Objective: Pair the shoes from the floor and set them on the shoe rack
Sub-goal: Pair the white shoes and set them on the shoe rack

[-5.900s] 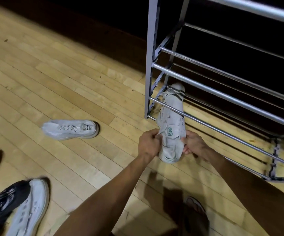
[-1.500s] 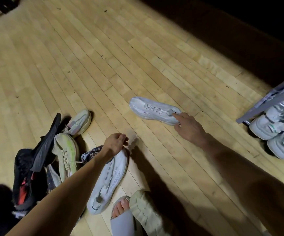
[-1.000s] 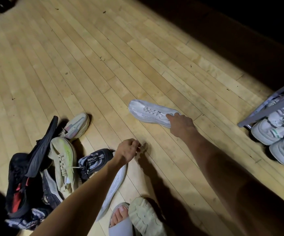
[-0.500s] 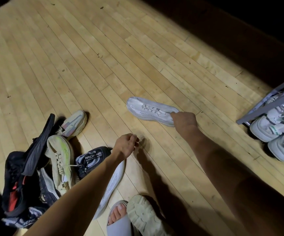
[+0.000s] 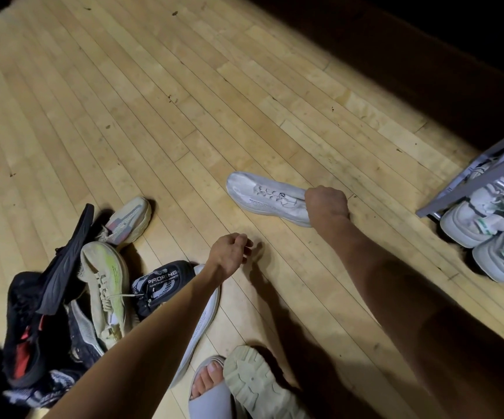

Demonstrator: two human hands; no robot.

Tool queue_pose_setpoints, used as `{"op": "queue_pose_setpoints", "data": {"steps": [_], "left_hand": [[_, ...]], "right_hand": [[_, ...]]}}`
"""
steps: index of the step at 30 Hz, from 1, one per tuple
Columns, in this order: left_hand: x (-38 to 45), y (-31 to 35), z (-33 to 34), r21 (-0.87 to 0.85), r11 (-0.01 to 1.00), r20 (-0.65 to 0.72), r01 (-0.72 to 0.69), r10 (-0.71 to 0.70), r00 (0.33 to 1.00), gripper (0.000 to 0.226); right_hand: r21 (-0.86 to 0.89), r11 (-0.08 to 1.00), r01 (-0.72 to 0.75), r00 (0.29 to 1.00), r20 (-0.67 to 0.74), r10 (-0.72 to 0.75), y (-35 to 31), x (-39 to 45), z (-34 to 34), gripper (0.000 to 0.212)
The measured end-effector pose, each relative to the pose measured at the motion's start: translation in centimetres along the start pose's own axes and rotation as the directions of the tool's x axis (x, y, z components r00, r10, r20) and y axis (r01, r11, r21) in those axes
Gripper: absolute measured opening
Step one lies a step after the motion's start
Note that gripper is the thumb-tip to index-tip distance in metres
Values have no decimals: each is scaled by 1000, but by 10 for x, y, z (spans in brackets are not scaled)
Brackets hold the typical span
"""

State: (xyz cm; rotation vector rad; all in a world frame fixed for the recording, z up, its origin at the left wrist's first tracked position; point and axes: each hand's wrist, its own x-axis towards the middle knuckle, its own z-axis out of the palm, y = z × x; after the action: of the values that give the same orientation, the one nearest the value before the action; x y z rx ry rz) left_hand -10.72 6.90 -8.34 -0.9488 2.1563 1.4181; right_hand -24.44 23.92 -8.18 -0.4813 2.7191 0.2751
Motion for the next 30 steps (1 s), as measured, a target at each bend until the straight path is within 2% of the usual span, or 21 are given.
{"op": "queue_pose_setpoints", "data": {"steps": [3,6,9,13,16,19,20,24,27,30], "left_hand": [[-4,10,7,-80,994,68,80,-74,995,38],[-13,28,24,-141,978,143,157,-137,980,35],[-23,46,50,-191,966,171,176,-144,975,30],[-38,44,93,-159,969,164,188,-162,973,22],[-47,33,122,-144,964,121,225,-208,971,29],[-55,25,150,-174,950,54,261,-255,965,55],[-58,25,159,-178,943,59,280,-273,960,57],[-77,34,184,-205,925,122,320,-300,946,27],[-76,35,184,-183,928,141,325,-303,943,7],[-70,30,179,-181,921,127,345,-326,937,11]], "right_hand": [[50,999,-15,1000,5,15,2,-20,5,24],[174,981,-84,990,128,62,5,-46,12,34],[385,908,-163,971,225,79,14,-74,12,34],[553,797,-243,956,276,100,28,-119,20,37],[522,794,-311,936,313,161,38,-147,39,36],[459,806,-373,916,321,241,56,-165,58,36],[454,801,-391,907,340,249,64,-170,62,36],[505,753,-423,881,422,212,91,-175,77,33],[568,705,-426,887,415,202,108,-166,87,35],[654,638,-407,906,376,193,122,-157,98,29]]}}
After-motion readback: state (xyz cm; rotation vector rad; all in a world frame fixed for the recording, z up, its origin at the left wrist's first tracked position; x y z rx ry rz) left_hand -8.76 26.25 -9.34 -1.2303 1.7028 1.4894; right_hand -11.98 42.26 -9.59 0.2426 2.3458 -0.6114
